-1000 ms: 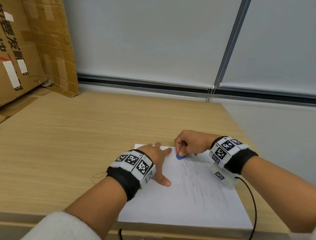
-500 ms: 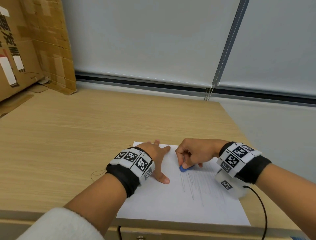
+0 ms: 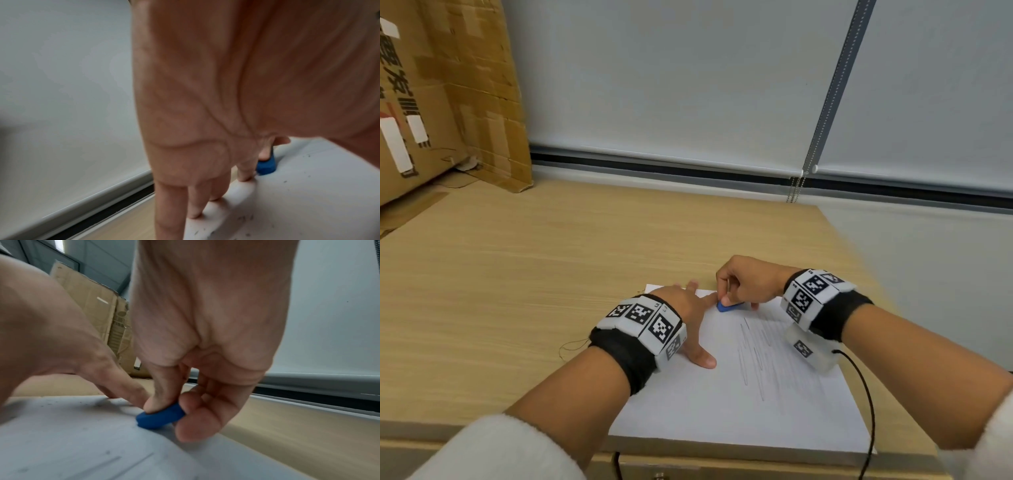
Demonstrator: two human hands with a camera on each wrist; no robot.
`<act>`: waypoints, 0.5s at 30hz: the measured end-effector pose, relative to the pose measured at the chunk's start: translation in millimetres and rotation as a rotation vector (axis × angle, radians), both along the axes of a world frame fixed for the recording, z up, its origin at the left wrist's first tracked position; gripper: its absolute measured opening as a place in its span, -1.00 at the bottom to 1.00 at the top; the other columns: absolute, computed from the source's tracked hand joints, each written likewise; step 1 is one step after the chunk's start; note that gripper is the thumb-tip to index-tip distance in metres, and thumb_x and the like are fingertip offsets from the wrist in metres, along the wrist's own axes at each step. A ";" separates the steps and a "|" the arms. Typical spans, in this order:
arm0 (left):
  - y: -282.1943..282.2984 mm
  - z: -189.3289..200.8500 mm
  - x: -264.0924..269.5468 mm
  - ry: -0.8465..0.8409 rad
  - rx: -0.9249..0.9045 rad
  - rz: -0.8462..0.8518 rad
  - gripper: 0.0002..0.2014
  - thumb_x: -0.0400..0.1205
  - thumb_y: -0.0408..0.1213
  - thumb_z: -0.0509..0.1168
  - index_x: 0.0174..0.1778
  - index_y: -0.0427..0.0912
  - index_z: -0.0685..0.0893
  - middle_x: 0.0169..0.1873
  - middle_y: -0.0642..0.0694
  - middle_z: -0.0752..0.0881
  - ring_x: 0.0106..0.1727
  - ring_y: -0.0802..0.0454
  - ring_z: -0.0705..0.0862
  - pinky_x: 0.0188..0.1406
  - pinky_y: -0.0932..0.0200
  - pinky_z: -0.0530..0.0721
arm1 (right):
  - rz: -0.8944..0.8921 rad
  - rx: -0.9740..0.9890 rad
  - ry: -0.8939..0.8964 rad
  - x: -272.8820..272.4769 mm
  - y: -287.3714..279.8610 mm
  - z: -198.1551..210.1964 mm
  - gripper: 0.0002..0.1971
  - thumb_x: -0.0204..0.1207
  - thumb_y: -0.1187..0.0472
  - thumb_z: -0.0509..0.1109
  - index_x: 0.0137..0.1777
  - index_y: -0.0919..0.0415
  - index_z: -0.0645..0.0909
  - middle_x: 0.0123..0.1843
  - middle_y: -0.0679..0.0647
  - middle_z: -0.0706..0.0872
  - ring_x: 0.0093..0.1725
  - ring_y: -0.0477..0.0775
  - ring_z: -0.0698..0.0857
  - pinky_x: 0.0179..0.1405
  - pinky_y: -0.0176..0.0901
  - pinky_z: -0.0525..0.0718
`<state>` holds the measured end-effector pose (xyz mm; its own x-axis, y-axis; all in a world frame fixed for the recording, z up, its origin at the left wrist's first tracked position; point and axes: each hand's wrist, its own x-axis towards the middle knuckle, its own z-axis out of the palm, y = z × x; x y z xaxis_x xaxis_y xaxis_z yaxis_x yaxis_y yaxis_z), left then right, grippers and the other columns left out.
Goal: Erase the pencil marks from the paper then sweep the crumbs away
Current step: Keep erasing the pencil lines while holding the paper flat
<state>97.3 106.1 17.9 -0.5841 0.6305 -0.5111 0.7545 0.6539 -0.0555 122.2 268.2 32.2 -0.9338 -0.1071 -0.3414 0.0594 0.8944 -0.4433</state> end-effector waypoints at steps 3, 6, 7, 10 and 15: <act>0.8 0.4 -0.2 -0.001 -0.015 0.010 0.18 0.36 0.36 0.44 0.67 0.26 -0.28 0.71 -0.06 -0.25 0.71 -0.17 -0.01 0.49 -0.28 0.32 | -0.035 -0.040 0.029 2.6 0.3 -5.2 -0.94 0.53 0.31 0.45 -0.17 0.21 0.66 -0.36 0.06 0.59 -0.41 -0.02 0.60 -0.52 -0.16 0.69; 1.3 0.7 -0.2 -0.001 -0.029 0.009 0.18 0.36 0.36 0.44 0.67 0.25 -0.28 0.71 -0.07 -0.26 0.71 -0.18 -0.04 0.50 -0.32 0.30 | 0.034 -0.033 -0.054 9.9 -0.5 -5.3 -0.90 0.53 0.31 0.45 -0.21 0.15 0.65 -0.38 0.05 0.58 -0.39 0.01 0.61 -0.47 -0.14 0.71; 1.1 0.4 -0.8 -0.001 -0.033 0.008 0.19 0.37 0.37 0.43 0.68 0.23 -0.29 0.71 -0.07 -0.27 0.71 -0.17 -0.05 0.50 -0.33 0.29 | 0.030 -0.016 -0.046 8.8 1.4 -4.4 -0.92 0.53 0.30 0.45 -0.19 0.17 0.66 -0.37 0.05 0.58 -0.37 0.04 0.62 -0.43 -0.11 0.74; 0.3 -0.1 -1.9 -0.006 -0.030 0.010 0.20 0.36 0.38 0.43 0.68 0.20 -0.30 0.70 -0.04 -0.29 0.72 -0.14 -0.09 0.52 -0.31 0.26 | -0.072 0.004 0.057 3.7 10.8 -3.3 -0.95 0.53 0.30 0.45 -0.16 0.20 0.67 -0.30 0.06 0.62 -0.31 0.07 0.67 -0.46 -0.15 0.73; 0.7 -0.4 -0.4 0.008 -0.028 0.011 0.20 0.37 0.37 0.43 0.69 0.20 -0.29 0.70 -0.06 -0.28 0.72 -0.16 -0.07 0.52 -0.29 0.27 | 0.059 -0.006 -0.127 14.6 5.0 -0.1 -0.84 0.52 0.33 0.45 -0.26 0.10 0.65 -0.37 0.05 0.60 -0.33 0.00 0.62 -0.46 -0.18 0.71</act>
<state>97.0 106.8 17.6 -0.5951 0.6093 -0.5240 0.7466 0.6605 -0.0798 136.7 273.1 32.1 -0.8752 -0.1634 -0.4553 0.0624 0.8953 -0.4411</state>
